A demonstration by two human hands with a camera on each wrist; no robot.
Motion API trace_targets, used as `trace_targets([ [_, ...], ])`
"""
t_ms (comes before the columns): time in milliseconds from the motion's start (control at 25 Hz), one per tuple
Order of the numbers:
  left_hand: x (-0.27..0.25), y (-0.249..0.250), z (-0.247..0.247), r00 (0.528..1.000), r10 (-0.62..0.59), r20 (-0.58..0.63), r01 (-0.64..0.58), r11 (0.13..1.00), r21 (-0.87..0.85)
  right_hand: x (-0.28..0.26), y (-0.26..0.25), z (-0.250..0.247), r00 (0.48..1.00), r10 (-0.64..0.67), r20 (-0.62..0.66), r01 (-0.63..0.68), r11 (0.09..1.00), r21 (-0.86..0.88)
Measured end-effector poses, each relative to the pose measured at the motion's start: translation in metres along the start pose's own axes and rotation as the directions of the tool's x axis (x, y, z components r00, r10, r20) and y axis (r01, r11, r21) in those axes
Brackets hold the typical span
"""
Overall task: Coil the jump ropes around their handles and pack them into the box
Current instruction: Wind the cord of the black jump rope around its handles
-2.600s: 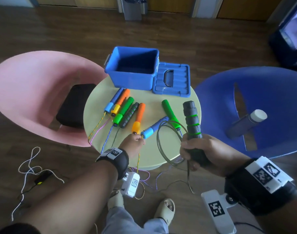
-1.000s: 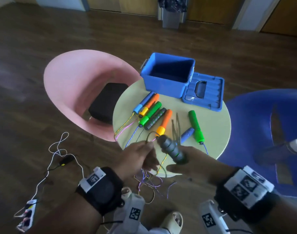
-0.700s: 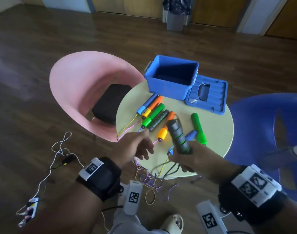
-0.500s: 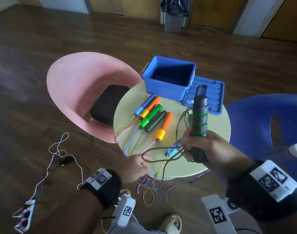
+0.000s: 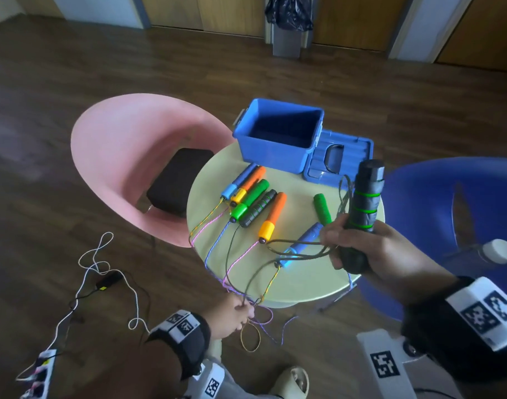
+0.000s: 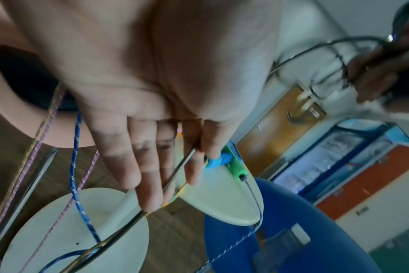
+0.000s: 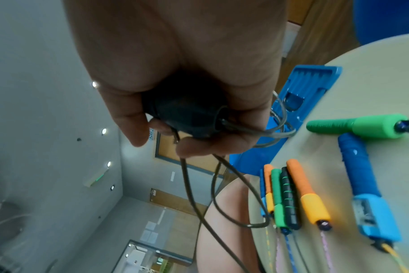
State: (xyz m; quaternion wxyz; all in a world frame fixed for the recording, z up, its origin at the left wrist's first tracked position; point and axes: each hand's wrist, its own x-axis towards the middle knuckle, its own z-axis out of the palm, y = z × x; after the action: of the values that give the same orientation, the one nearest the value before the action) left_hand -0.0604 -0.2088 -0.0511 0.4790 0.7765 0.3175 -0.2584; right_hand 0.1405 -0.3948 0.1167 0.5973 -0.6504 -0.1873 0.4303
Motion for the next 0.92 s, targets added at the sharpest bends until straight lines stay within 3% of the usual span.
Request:
trace_targets([
  [120,-0.011,0.007,-0.009,0.993,-0.043,-0.113,0.007,0.954,-0.299,-0.004,0.008,-0.001,0.999,0.047,0.020,-0.044,0.989,-0.144],
  [240,-0.024,0.023,-0.028,0.986,-0.044,-0.161,-0.038,0.880,-0.473,-0.001,0.020,0.005,0.998,0.053,0.046,-0.041,0.975,-0.219],
  [360,-0.036,0.043,-0.043,0.982,-0.068,-0.175,-0.056,0.783,-0.619,0.012,0.040,0.012,0.999,0.032,0.019,-0.020,0.900,-0.435],
  [520,-0.047,0.066,-0.055,0.969,-0.044,-0.244,-0.148,0.688,-0.710,0.024,0.066,0.026,0.998,0.001,0.062,0.038,0.780,-0.625],
  [680,-0.055,0.088,-0.060,0.960,0.011,-0.279,-0.219,0.647,-0.731,0.029,0.073,0.037,0.984,0.053,0.172,0.070,0.770,-0.635],
  [920,-0.062,0.112,-0.066,0.953,0.011,-0.302,-0.266,0.505,-0.821,0.034,0.068,0.041,0.980,0.080,0.180,0.048,0.788,-0.614],
])
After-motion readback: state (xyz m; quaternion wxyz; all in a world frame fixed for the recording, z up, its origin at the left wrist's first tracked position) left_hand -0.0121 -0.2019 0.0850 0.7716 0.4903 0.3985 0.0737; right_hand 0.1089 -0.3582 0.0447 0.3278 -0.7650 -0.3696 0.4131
